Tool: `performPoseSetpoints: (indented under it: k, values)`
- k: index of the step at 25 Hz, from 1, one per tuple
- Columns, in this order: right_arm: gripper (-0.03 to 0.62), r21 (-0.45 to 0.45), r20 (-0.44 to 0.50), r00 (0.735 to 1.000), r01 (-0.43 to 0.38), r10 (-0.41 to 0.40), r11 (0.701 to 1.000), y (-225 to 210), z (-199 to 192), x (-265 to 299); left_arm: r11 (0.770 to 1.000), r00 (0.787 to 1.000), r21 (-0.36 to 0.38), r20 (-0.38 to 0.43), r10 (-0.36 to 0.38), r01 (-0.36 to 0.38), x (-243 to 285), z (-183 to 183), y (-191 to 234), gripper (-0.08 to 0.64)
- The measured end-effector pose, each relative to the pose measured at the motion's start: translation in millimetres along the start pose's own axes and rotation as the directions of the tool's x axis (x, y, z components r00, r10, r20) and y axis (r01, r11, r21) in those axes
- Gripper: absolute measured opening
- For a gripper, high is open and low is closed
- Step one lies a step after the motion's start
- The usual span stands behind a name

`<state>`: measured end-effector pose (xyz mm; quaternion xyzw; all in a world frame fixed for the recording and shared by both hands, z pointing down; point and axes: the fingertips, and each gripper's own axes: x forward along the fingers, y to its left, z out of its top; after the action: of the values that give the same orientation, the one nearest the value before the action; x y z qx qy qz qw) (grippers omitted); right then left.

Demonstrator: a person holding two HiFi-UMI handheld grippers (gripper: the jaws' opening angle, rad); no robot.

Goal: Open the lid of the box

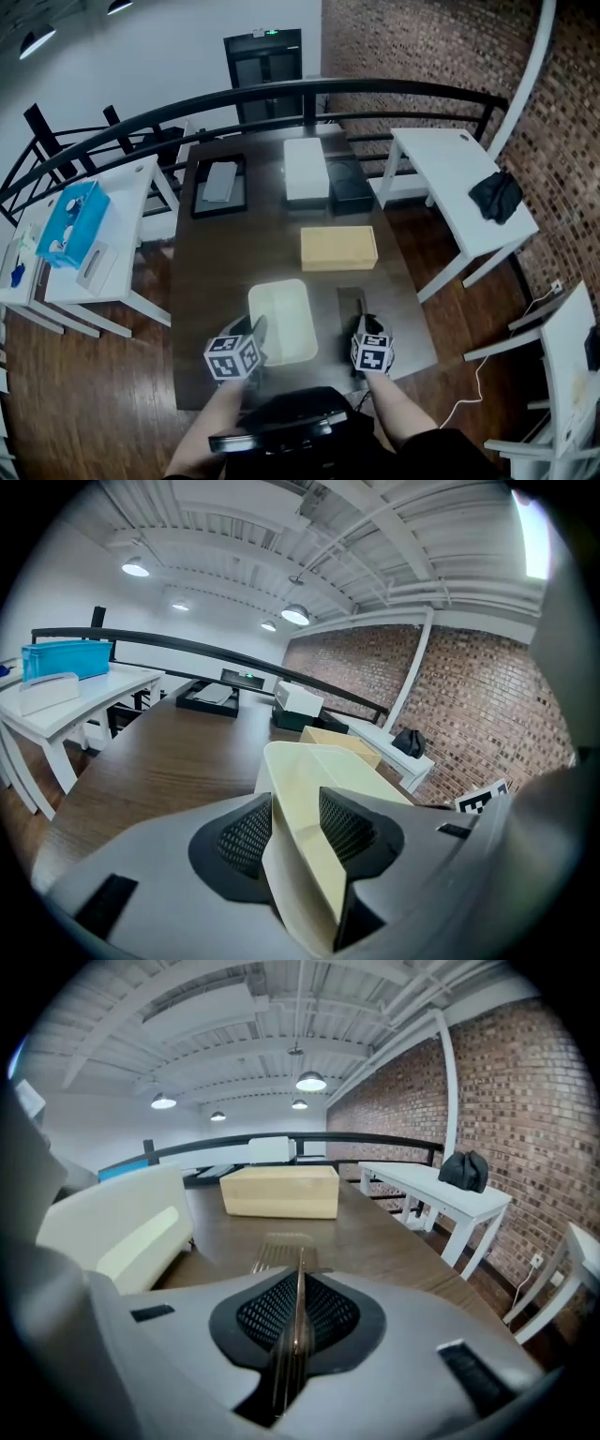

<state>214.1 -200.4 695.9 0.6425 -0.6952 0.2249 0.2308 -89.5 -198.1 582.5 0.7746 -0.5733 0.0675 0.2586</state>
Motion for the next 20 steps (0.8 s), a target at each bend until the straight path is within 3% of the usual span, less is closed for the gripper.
performPoseSetpoints:
  k: [4, 7, 11, 17, 20]
  values:
    - [0.028, 0.114, 0.097, 0.993, -0.080, 0.069, 0.990, 1, 34, -31, 0.998, 0.998, -0.042, 0.057, -0.034, 0.036, -6, 7, 5, 0.158]
    - [0.005, 0.140, 0.194, 0.977, -0.121, 0.092, 0.983, -1, 70, -61, 0.995, 0.985, -0.056, 0.157, -0.076, 0.086, -26, 29, 6, 0.156]
    - [0.003, 0.148, 0.318, 0.939, -0.186, 0.131, 0.971, 1, 112, -100, 0.988, 0.947, -0.044, 0.295, -0.128, 0.147, -64, 63, 7, 0.132]
    - [0.002, 0.126, 0.508, 0.844, -0.268, 0.170, 0.955, 8, 168, -157, 0.974, 0.873, 0.007, 0.443, -0.206, 0.227, -129, 101, 6, 0.130]
    - [0.002, 0.097, 0.525, 0.831, -0.275, 0.186, 0.956, 9, 173, -167, 0.975, 0.851, 0.020, 0.485, -0.203, 0.221, -156, 110, 12, 0.130]
